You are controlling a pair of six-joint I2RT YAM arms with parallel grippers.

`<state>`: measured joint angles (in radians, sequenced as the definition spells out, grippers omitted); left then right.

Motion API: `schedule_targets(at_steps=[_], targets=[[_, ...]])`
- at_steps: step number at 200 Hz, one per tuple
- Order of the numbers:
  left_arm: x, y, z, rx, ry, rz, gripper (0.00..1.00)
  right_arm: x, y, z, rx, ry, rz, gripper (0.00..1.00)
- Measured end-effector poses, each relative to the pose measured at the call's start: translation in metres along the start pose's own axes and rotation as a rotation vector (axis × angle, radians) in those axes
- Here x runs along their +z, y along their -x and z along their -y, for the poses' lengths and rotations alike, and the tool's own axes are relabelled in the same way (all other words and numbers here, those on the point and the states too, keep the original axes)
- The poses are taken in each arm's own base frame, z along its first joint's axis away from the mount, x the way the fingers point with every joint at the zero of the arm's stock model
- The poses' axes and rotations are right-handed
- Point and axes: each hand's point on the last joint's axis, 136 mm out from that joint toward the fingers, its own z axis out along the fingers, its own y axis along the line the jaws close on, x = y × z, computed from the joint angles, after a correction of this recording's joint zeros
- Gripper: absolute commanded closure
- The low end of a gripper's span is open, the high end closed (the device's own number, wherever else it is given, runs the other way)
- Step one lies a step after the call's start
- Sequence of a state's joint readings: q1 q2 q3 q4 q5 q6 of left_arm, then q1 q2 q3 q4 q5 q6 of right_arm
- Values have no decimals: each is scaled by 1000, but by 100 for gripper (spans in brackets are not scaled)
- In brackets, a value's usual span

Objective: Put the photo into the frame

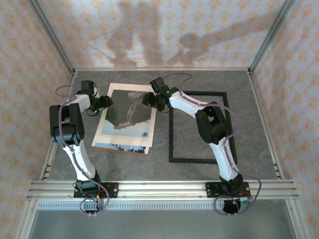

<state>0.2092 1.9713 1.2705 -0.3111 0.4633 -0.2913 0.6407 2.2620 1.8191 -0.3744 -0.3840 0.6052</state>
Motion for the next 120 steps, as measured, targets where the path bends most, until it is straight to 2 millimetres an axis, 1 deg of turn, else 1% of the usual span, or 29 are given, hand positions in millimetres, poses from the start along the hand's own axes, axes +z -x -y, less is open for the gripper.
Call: schedule_targets(at_steps=[24,40,65,93,120], targets=[[0,0,0,-2,-3,8,37,2,-2,-1,-39,27,8,40],[-1,-1,0,-3,-6,13,37,4,-2,0,-46,34,15,47],[-2,-2,0,-12,-11,26,37,4,2,-2,-32,44,35,63],[-2,-4,0,-26,-19,34,36,4,8,-3,-17,38,69,72],[-5,-8,1,-43,-22,38,34,4,11,0,-16,22,88,84]])
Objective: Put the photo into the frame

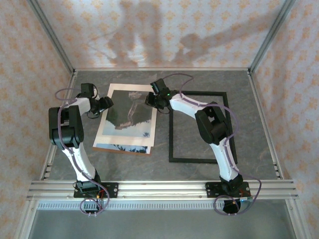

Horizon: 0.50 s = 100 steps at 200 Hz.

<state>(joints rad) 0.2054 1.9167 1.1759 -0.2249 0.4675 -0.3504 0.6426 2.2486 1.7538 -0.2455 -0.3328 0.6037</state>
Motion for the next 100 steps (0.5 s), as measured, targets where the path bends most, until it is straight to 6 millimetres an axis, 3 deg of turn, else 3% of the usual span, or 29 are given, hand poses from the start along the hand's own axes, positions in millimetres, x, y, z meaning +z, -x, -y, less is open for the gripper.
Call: schedule_targets(at_steps=[24,60,82,100], targets=[[-5,-4,2,-12,-1,6,29,-3,4,-2,-29,-6,8,100],[-25,4,4,-26,26,75,17,-17,12,-20,-97,39,-16,100],[-48,14,3,-28,55,158,14,-42,15,-31,-129,96,-65,100],[-69,22,7,-26,65,227,14,-78,22,-39,-149,149,-96,100]])
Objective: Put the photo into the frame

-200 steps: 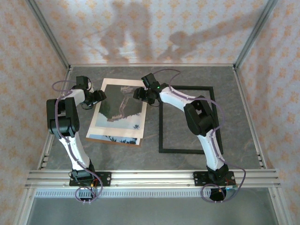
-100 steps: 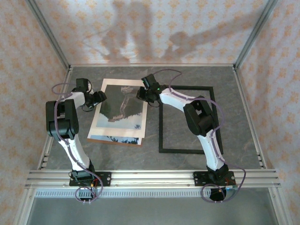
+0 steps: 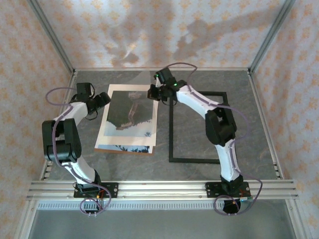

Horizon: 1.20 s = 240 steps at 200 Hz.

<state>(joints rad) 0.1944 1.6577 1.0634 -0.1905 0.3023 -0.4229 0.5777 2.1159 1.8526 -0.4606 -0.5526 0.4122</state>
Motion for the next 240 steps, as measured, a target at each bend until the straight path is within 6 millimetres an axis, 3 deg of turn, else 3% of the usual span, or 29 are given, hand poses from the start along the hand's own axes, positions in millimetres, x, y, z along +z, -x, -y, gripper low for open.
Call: schedule_targets(at_steps=[28,48,64,84,119,146,201,240], targets=[[-31,18,11,-11,-32,90,15,-72,8,-12,-49,53,-16,100],[-52,22,21,-23,-71,142,16,-124,10,-7,-75,62,-17,100],[-66,18,32,-13,-103,160,17,-157,7,9,-71,42,-17,100],[-78,8,57,24,-158,165,17,-182,-2,48,-22,-25,-30,100],[-93,-29,99,110,-249,130,17,-193,-21,128,99,-198,-78,100],[-94,-54,118,162,-282,86,18,-191,-28,168,132,-325,-104,100],[-95,-84,138,228,-312,43,17,-187,-58,231,197,-509,-154,100],[-95,-91,140,243,-312,28,18,-188,-63,252,210,-571,-149,100]])
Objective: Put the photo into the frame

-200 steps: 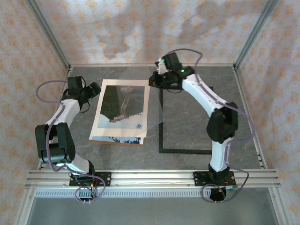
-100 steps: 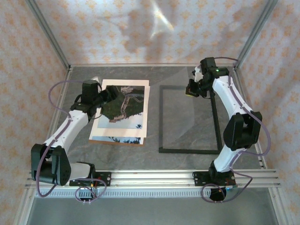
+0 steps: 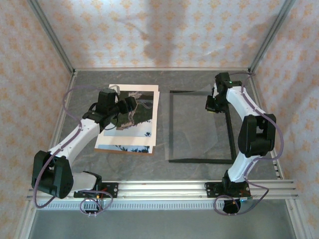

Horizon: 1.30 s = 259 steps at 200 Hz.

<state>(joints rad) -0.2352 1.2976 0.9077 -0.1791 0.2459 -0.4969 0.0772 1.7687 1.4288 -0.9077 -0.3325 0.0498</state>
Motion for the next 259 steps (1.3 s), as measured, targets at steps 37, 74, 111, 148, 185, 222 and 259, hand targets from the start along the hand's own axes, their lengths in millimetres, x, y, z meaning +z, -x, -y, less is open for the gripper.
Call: schedule_targets(at_steps=[37,74,111,148,185,222,259], targets=[[0,-7,2,8,1,-22,17,5,5,5,-3,-20,15,100],[0,-13,3,12,4,-42,17,8,10,9,5,-25,36,100],[0,-17,5,23,4,-54,18,15,5,15,25,-30,26,100],[0,-18,4,25,7,-60,18,15,6,16,25,-30,27,100],[3,-20,2,25,12,-68,18,15,5,17,9,-31,24,100],[6,-26,3,31,14,-87,18,15,3,18,-4,-39,14,100],[8,-28,3,32,17,-95,17,15,-1,22,-2,-59,0,100]])
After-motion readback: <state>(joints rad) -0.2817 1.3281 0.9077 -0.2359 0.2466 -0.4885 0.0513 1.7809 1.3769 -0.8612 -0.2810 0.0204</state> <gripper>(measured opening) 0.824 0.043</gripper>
